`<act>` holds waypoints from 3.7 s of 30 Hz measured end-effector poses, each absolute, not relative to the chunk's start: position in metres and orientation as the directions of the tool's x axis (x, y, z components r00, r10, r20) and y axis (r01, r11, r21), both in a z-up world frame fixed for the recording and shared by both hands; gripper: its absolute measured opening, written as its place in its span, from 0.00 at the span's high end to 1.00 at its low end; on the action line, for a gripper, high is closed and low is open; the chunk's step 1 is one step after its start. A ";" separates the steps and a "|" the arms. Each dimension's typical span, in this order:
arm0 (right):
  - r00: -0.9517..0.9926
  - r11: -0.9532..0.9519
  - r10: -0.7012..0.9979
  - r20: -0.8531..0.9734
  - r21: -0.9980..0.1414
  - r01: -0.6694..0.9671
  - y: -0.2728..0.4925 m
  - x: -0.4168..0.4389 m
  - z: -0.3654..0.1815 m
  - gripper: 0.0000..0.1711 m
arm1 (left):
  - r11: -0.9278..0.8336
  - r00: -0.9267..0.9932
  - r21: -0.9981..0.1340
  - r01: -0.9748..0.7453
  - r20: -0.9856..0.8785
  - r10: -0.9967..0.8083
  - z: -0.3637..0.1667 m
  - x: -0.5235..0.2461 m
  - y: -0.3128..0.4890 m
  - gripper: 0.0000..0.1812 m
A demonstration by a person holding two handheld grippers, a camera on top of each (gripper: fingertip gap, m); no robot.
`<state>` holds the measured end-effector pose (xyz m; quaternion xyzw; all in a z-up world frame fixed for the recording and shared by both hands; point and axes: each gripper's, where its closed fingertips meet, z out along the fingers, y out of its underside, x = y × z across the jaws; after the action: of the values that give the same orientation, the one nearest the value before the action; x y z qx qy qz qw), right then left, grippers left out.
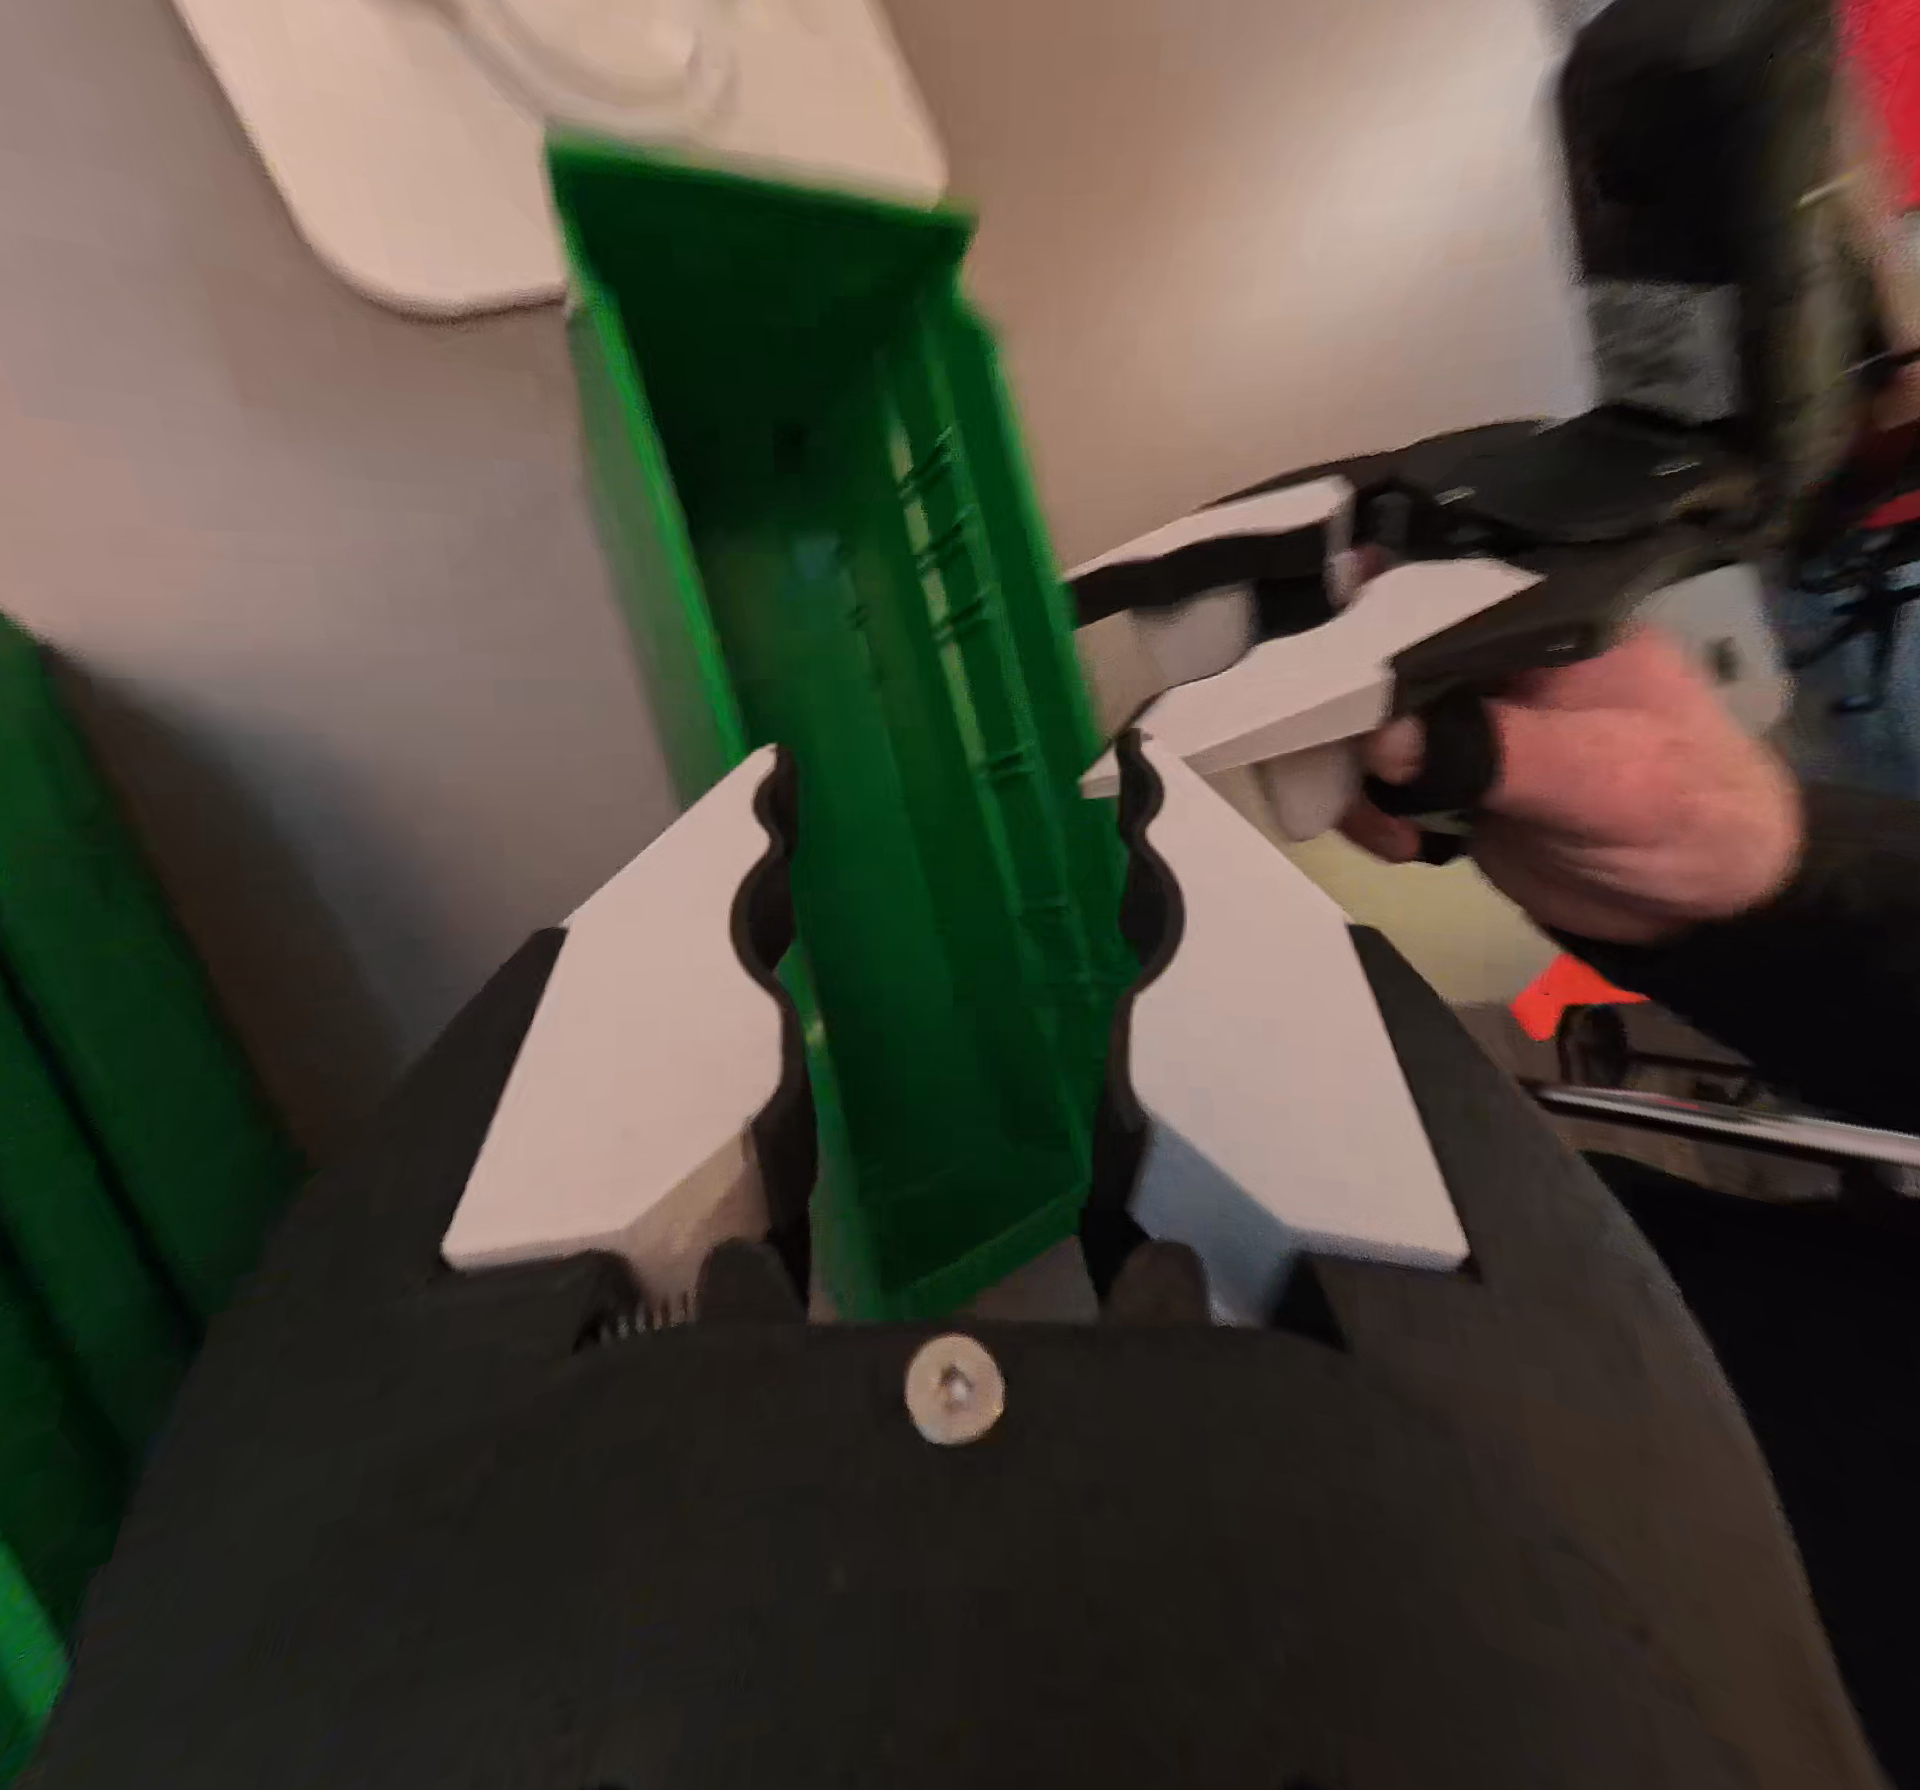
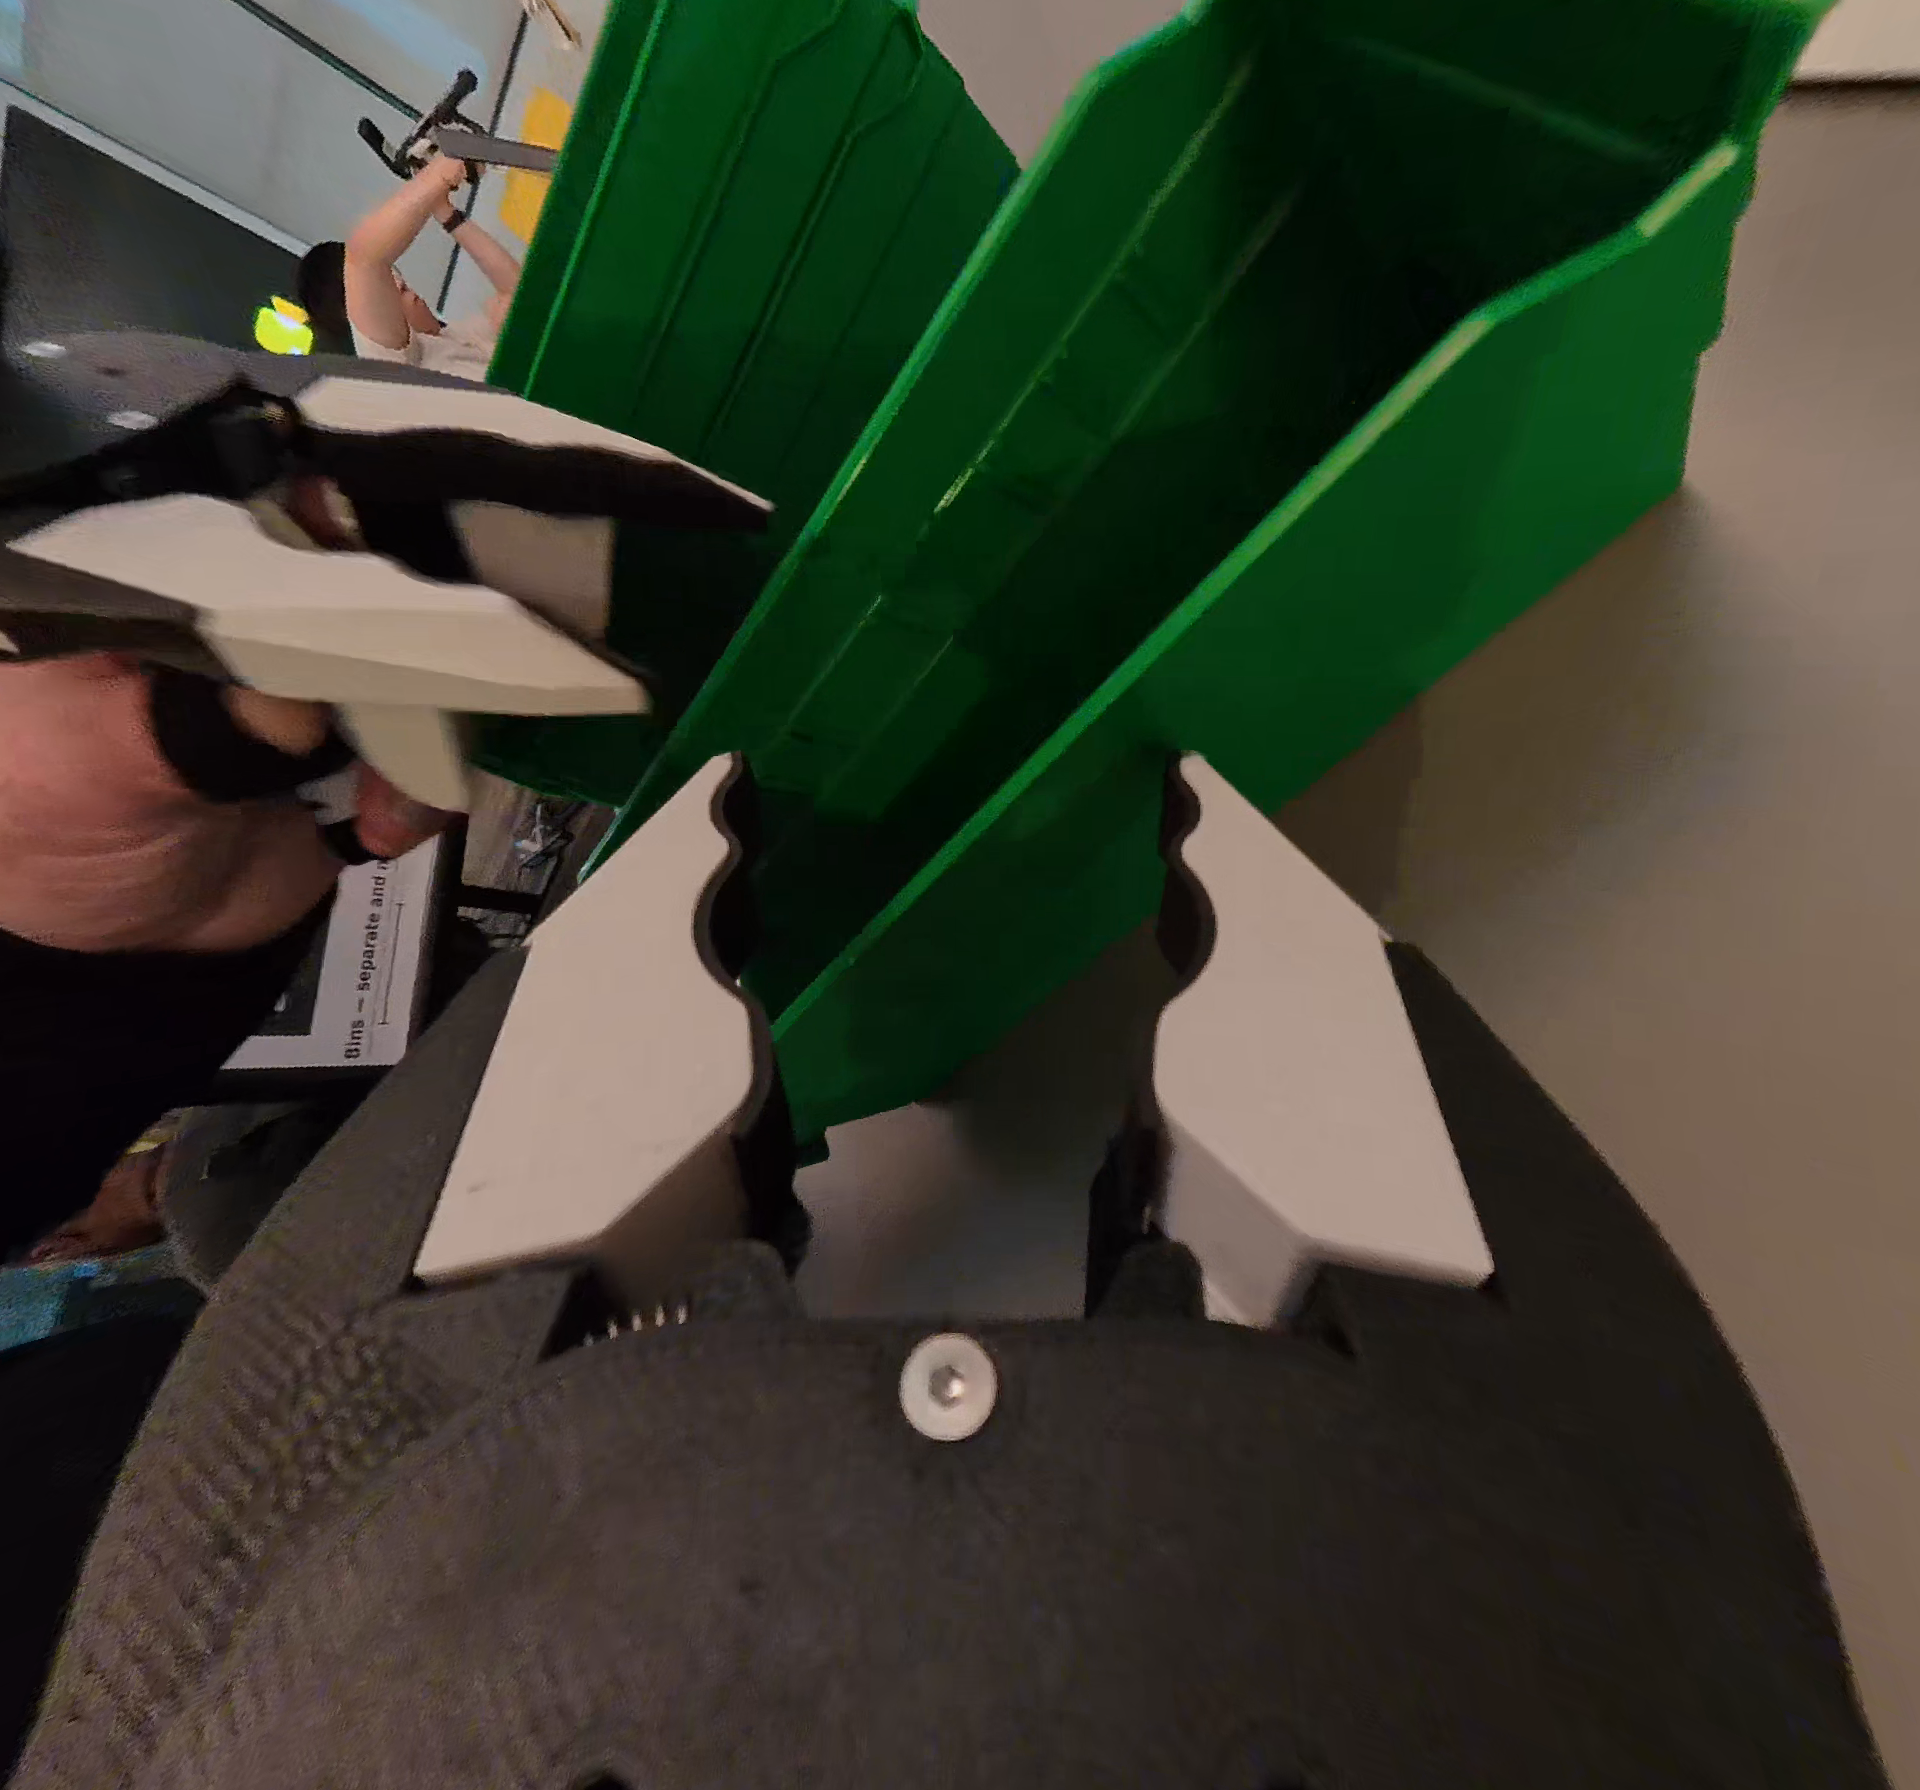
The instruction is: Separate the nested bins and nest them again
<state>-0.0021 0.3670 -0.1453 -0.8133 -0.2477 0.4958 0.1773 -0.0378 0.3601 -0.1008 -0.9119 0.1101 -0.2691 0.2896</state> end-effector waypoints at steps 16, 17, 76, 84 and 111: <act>0.054 -0.553 0.830 -0.555 -0.807 0.207 0.324 -0.007 0.009 0.84 | -0.649 0.017 -0.737 0.189 0.663 -0.749 0.084 0.092 0.288 0.73; 0.041 -0.531 0.843 -0.537 -0.816 0.226 0.319 -0.007 0.011 0.84 | -0.641 -0.024 -0.747 0.175 0.648 -0.762 0.089 0.100 0.281 0.78; -0.508 -0.480 0.680 -0.528 -0.845 0.236 0.228 0.017 0.103 0.97 | -0.607 -0.612 -0.721 0.335 0.323 -0.722 0.253 0.138 0.188 0.73; -0.585 -0.478 0.660 -0.472 -0.864 0.158 0.223 0.020 0.109 0.99 | -0.556 -0.682 -0.788 0.266 0.254 -0.686 0.245 0.132 0.160 0.75; -0.640 -0.502 0.728 -0.245 -0.826 -0.254 0.226 0.062 0.203 0.71 | -0.580 0.194 -0.745 0.331 0.655 -0.730 0.089 0.109 0.307 0.88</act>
<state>0.0622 0.2256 0.2033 -0.2980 -0.3973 0.8138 0.3017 0.1086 0.3068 0.0887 -0.6412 0.1558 -0.6154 0.4312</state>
